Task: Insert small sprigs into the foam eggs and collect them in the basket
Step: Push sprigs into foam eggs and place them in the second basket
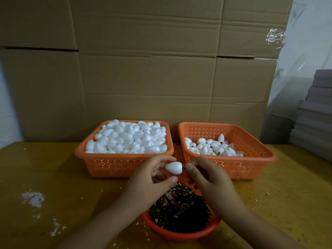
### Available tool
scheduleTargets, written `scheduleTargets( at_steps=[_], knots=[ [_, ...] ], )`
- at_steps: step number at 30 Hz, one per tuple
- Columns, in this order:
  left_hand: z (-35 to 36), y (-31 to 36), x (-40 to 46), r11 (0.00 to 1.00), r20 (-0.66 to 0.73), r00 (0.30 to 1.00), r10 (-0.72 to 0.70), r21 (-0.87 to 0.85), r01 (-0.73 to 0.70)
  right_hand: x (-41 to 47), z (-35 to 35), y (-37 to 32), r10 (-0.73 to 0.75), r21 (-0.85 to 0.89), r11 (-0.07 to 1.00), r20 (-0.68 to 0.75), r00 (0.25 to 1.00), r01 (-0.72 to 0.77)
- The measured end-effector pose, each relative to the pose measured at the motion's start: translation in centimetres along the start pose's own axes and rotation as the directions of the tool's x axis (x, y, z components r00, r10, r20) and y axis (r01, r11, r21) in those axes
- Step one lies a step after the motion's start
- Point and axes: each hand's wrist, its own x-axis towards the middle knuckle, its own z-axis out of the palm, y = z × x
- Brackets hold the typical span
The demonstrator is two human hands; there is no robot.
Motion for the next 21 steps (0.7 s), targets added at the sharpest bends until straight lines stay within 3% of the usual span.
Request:
scheduleTargets(
  at_steps=[21],
  knots=[
    [0.12,0.00,-0.02,0.998,0.002,0.998,0.068,-0.014,-0.068,-0.02,0.04,-0.25,-0.019,0.064,0.998,-0.001,1.000,0.019]
  ],
)
